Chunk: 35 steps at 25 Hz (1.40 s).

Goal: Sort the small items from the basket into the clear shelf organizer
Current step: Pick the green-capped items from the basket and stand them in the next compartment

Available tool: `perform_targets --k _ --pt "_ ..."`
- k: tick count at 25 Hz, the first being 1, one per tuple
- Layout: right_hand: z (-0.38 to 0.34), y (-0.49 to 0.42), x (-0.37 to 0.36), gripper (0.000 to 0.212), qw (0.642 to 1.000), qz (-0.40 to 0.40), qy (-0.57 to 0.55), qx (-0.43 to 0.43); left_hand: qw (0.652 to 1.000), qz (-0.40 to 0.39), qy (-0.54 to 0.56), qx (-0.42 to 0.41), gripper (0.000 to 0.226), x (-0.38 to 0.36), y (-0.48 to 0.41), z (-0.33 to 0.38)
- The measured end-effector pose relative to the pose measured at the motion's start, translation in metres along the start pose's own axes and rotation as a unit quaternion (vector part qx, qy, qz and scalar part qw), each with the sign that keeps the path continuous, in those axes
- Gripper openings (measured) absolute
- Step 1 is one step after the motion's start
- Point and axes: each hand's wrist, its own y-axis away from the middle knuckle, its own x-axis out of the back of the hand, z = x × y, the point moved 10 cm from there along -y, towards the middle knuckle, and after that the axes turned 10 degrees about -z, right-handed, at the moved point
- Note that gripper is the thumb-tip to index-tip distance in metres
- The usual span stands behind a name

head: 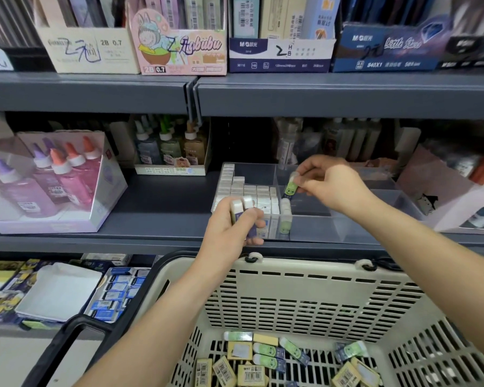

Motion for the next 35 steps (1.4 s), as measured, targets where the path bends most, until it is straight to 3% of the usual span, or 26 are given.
perform_targets --k 6,11,13,15,17,20,23,27,30,33,35 --pt "0.022 -0.008 -0.035 0.015 0.992 -0.097 0.063 -0.048 1.0 -0.012 0.02 -0.017 0.013 -0.002 0.0 0.003" --pt "0.021 -0.003 -0.042 0.014 0.981 -0.15 0.115 -0.036 1.0 0.004 -0.001 -0.008 0.01 -0.001 0.001 0.005" --pt "0.015 -0.001 -0.036 0.021 0.967 -0.13 0.219 -0.029 1.0 0.004 -0.006 -0.004 0.011 -0.001 0.003 0.004" --pt "-0.004 0.008 -0.02 0.025 0.964 -0.054 0.26 0.0 1.0 0.003 0.0 -0.007 0.013 -0.001 0.004 0.004" --pt "-0.025 0.02 -0.018 0.022 0.98 -0.034 0.188 0.06 1.0 -0.002 0.012 -0.009 0.015 -0.003 0.003 0.005" --pt "-0.043 0.041 -0.044 0.018 0.985 -0.142 0.012 0.103 1.0 -0.017 -0.002 -0.008 0.018 -0.01 0.001 0.006" --pt "-0.046 0.046 -0.044 0.014 0.98 -0.168 -0.029 0.098 1.0 -0.017 -0.009 -0.011 0.017 -0.012 0.004 0.007" --pt "-0.034 0.026 0.006 0.017 0.992 -0.056 -0.081 0.076 0.995 0.032 -0.088 -0.042 0.01 0.001 0.006 0.016" --pt "-0.022 0.01 0.029 0.021 0.998 0.034 -0.011 0.05 0.99 0.048 -0.128 -0.041 0.011 0.005 0.005 0.015" --pt "-0.014 0.004 0.016 0.016 0.996 0.026 0.077 0.043 0.999 0.042 -0.012 0.002 0.027 0.003 0.0 0.002" --pt "-0.009 0.002 0.007 0.008 0.995 0.01 0.088 0.036 1.0 0.03 0.0 0.004 0.036 0.001 -0.001 0.001"
